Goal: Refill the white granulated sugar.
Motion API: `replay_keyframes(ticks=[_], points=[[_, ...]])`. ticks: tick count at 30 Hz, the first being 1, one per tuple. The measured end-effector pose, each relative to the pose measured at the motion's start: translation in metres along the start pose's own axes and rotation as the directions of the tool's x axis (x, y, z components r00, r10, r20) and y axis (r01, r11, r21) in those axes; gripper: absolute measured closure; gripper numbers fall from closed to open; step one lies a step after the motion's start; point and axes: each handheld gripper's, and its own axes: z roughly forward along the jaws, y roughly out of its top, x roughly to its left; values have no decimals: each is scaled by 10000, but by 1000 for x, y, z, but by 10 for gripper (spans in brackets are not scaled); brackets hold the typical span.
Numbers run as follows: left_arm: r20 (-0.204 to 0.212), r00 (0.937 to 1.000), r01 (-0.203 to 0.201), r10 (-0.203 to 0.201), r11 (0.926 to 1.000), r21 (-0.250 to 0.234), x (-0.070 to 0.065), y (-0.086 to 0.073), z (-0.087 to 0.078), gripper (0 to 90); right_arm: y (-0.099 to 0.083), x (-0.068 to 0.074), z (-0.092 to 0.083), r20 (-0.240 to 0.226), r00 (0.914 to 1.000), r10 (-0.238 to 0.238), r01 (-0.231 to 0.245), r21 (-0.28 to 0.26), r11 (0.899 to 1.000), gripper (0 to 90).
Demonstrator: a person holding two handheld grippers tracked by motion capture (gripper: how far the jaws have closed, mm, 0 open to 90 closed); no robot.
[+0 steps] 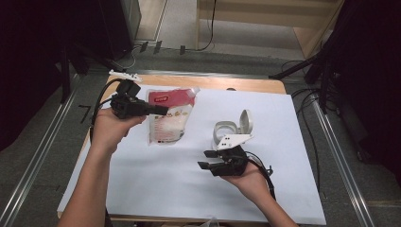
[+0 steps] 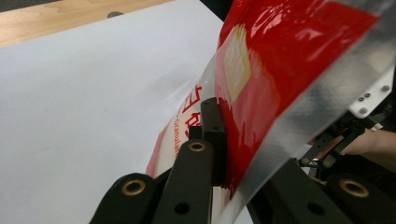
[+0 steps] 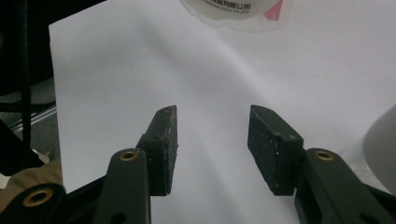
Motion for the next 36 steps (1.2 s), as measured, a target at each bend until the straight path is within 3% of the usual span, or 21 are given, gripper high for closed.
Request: replay_keyframes(ticks=[8, 16, 21, 33, 36], points=[[-71, 9991, -413, 414, 9990, 170, -12, 2, 2, 900, 10, 5, 26, -208, 9998, -5, 12, 323, 9995, 537], [74, 9991, -425, 422, 9983, 396, -18, 3, 5, 900, 17, 9, 51, -151, 9997, -180, 187, 483, 9987, 531], [73, 9985, -541, 538, 9975, 458, -22, 4, 8, 900, 16, 8, 63, -170, 9998, 98, -91, 398, 9992, 523], [453, 9982, -416, 384, 9966, 716, -34, 6, 15, 900, 9, -4, 85, 402, 9981, 458, -468, 234, 9986, 510], [563, 9981, -295, 254, 9968, 737, -36, 6, 16, 900, 6, -4, 86, 645, 9976, 243, -245, 30, 9997, 510]])
